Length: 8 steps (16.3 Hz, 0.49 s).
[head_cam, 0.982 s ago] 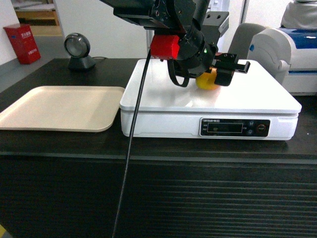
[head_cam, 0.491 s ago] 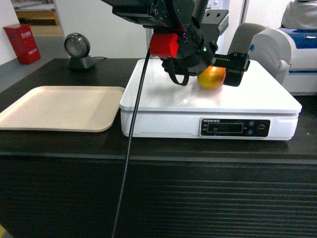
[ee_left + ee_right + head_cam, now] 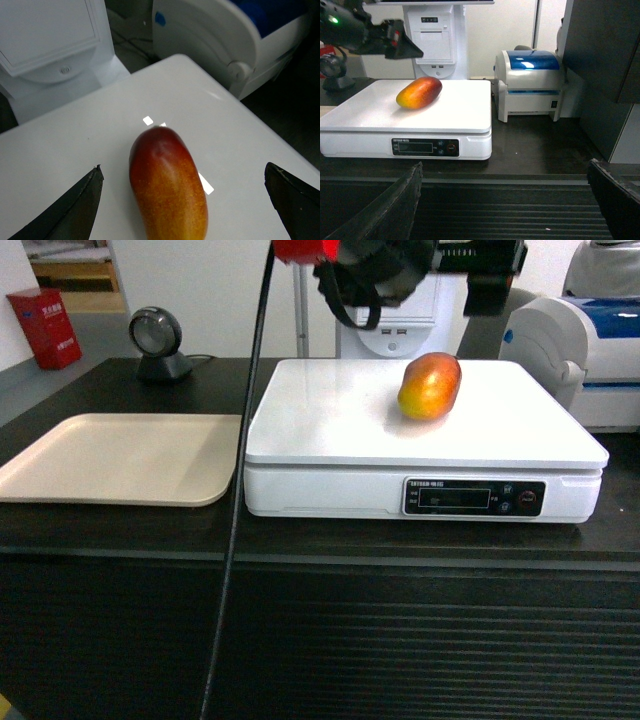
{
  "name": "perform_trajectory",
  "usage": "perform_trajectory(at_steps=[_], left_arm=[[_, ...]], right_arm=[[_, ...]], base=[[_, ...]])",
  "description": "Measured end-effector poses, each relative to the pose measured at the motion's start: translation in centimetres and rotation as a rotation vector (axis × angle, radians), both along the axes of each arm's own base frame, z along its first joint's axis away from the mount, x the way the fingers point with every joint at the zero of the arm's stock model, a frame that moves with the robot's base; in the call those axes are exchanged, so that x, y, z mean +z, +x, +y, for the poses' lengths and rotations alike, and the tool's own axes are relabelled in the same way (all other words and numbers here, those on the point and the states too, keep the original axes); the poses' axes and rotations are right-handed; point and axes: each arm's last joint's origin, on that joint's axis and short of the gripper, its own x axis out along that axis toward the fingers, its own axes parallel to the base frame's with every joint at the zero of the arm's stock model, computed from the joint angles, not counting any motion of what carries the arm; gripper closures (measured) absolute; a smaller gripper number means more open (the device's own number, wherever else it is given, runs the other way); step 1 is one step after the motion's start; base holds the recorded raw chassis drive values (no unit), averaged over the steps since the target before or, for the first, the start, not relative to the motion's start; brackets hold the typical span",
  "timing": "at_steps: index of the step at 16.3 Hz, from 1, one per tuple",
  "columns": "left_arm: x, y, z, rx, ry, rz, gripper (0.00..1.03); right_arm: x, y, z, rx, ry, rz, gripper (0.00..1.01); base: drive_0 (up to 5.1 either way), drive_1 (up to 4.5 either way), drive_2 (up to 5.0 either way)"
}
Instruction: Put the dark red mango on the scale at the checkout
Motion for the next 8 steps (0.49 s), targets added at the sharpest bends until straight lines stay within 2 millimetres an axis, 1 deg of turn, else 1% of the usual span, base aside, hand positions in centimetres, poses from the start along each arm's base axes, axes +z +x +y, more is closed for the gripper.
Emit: perform_trajectory(at_steps=[2,3,4,6,7,8], left_arm=[[1.7,-0.9,1.2,0.010,-0.043,-0.045,0.05],[3.4,-1.7,2.8,0.040,-0.087,-0.092,0.05],[5.1,-2.7,5.3,0.090,-0.125,-0.148,0.05],[8.1,-5.7,11.3,0.220,-0.178,-0.244,0.05],[9.0,-7.6,14.8,0.305,-0.205,-0.279,0.05],[9.1,-9.9,17.4,0.355,-0.226,-0.307,0.05]], right_arm=[[0.0,0.0,0.0,0.000,0.000,0.000,0.03],[0.0,0.0,0.0,0.000,0.000,0.000,0.03],[0.0,0.0,0.0,0.000,0.000,0.000,0.03],[0.0,0.0,0.0,0.000,0.000,0.000,0.03],[0.0,0.0,0.0,0.000,0.000,0.000,0.03],[0.0,0.0,0.0,0.000,0.000,0.000,0.03]], base=[[0.0,0.00,0.0],[0.0,0.00,0.0],[0.0,0.00,0.0],[0.0,0.00,0.0],[0.0,0.00,0.0],[0.0,0.00,0.0]])
